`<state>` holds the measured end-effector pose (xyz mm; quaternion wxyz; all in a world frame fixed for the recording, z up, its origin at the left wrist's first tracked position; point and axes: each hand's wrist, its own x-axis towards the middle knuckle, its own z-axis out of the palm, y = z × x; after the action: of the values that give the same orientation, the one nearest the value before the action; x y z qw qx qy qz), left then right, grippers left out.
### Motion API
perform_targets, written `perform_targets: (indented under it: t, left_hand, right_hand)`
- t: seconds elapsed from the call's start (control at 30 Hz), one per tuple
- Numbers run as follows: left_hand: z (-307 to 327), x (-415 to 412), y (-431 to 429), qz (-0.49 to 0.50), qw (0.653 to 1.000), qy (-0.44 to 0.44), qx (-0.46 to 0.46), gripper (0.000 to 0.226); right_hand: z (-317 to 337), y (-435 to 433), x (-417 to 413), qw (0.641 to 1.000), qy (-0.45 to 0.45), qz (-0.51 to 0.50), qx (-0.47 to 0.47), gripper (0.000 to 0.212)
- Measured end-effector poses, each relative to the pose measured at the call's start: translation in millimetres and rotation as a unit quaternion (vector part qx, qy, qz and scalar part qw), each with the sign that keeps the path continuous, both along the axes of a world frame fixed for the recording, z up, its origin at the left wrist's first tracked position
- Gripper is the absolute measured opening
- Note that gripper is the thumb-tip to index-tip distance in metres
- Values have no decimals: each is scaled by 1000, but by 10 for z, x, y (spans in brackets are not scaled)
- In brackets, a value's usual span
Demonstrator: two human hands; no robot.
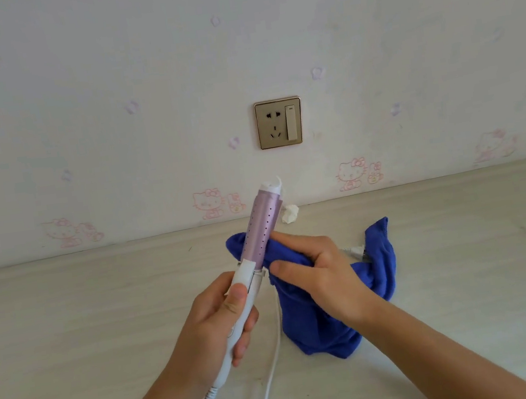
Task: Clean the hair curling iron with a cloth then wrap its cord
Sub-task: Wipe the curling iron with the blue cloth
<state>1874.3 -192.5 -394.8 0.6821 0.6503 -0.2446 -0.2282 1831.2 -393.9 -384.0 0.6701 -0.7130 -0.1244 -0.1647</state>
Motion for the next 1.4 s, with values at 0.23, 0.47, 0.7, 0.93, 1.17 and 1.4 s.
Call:
perform_targets:
  t: [0.23, 0.47, 0.7, 0.93, 1.17, 1.4]
  left_hand:
    - [9, -25, -55, -24, 1000, 10, 5, 47]
    - [-45, -177, -84, -52, 998, -4, 30, 42]
    - [90, 30, 13, -3, 1000, -9, 28, 52]
    - [66, -10, -32, -35, 999, -6, 18, 49]
    - [13, -112, -41, -57, 998, -1, 32, 46]
    - [80, 15, -5, -15, 1000, 0, 12, 52]
  right_hand:
    - [17, -51, 8, 992, -23, -121, -8, 36]
    - [104, -217, 15, 975, -35, -201, 82, 44]
    - [2, 6, 29, 999, 22, -17, 19, 27]
    - [-11, 5, 13, 996, -17, -89, 21, 28]
    - [138, -233, -6, 980, -19, -182, 80, 39]
    - [14, 111, -25, 997, 2, -70, 15, 21]
